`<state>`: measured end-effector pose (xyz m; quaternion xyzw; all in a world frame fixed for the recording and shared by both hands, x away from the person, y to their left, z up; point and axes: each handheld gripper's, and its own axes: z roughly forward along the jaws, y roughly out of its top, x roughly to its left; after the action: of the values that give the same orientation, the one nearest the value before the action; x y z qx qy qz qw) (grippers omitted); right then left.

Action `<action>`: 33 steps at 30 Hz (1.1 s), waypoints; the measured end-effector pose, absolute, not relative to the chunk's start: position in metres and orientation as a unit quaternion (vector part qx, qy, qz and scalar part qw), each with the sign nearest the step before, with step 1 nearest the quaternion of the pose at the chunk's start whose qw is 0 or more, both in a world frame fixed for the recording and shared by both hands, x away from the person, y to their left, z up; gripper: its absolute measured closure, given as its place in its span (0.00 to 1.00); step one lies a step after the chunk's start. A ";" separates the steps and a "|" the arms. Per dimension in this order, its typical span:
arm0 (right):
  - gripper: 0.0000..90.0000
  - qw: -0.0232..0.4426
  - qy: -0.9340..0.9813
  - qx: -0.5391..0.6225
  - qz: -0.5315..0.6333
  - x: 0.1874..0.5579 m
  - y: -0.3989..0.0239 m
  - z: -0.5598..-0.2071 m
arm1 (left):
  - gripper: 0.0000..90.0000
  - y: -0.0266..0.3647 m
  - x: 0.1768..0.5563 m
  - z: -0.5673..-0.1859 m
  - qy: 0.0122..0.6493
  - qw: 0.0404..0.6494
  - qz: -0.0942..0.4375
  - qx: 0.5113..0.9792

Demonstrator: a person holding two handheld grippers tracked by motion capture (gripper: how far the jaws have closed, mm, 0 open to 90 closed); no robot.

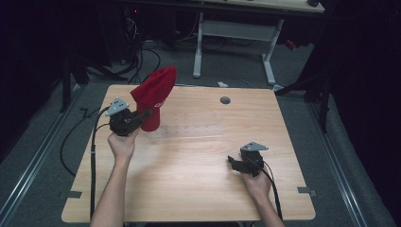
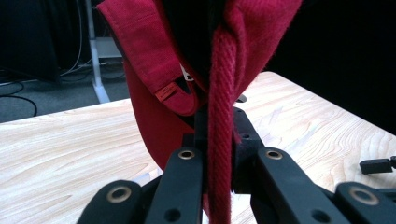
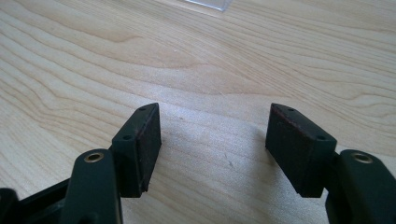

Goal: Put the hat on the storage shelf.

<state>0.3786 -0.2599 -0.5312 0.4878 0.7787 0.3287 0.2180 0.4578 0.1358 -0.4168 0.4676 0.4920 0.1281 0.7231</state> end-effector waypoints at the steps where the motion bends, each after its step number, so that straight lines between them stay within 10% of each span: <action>1: 0.40 0.218 0.779 0.487 0.329 0.379 -0.260 -0.531 | 0.94 0.137 0.458 -0.417 0.493 0.724 0.128 0.465; 33: 0.40 0.218 0.779 0.488 0.329 0.378 -0.260 -0.531 | 0.93 0.145 0.448 -0.454 0.522 0.705 0.122 0.464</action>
<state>0.3783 -0.2596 -0.5313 0.4883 0.7785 0.3287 0.2177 0.4477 0.1446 -0.4539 0.4641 0.5219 0.1222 0.7052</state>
